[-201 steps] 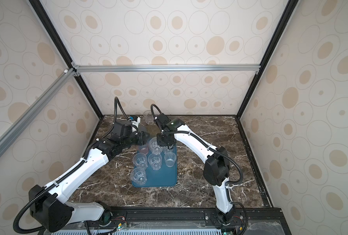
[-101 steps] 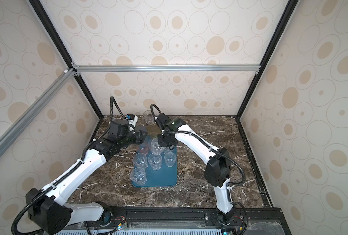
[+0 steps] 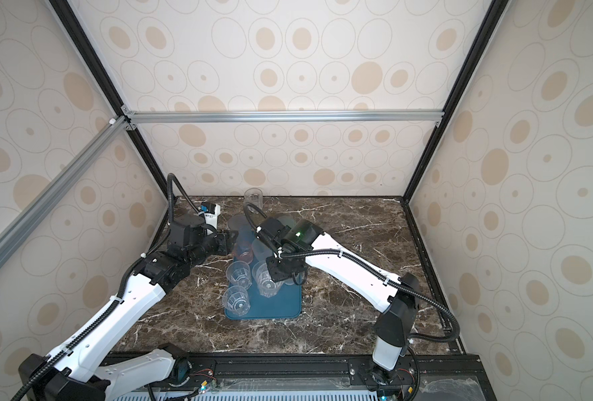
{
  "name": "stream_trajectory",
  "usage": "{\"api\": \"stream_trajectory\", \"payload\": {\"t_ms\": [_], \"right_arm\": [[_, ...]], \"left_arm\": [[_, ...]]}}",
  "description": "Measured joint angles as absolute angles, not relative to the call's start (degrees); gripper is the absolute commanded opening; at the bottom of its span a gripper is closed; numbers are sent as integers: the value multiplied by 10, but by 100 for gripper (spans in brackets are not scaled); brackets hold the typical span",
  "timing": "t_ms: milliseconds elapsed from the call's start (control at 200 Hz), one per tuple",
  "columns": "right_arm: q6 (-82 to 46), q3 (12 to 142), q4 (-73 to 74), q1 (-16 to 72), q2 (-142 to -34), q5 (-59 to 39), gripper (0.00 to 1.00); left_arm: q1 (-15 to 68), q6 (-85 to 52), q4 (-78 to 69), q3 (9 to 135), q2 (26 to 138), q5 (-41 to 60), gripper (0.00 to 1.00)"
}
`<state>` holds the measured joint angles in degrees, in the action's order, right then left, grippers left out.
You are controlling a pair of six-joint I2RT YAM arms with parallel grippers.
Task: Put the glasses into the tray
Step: 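Lower the clear glass onto the tray edge nearest the robot and open the right gripper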
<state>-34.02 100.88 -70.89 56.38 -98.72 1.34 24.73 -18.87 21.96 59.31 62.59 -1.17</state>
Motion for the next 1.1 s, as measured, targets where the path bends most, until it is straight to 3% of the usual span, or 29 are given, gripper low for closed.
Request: {"api": "stream_trajectory", "payload": {"t_ms": [210, 805, 870, 1025, 1095], "right_arm": [[-374, 949, -694, 616, -997, 18, 1], [-392, 943, -586, 611, -1128, 78, 3], [-392, 943, -586, 610, -1131, 78, 6], [-396, 945, -590, 610, -1133, 75, 29], [-392, 952, -594, 610, -1133, 72, 34]], "left_arm": [[247, -187, 218, 568, 615, -14, 57], [243, -169, 218, 547, 606, -27, 57], [243, -168, 218, 545, 606, -29, 57], [242, -166, 218, 545, 606, -33, 57], [241, -166, 218, 545, 606, -36, 57]]}}
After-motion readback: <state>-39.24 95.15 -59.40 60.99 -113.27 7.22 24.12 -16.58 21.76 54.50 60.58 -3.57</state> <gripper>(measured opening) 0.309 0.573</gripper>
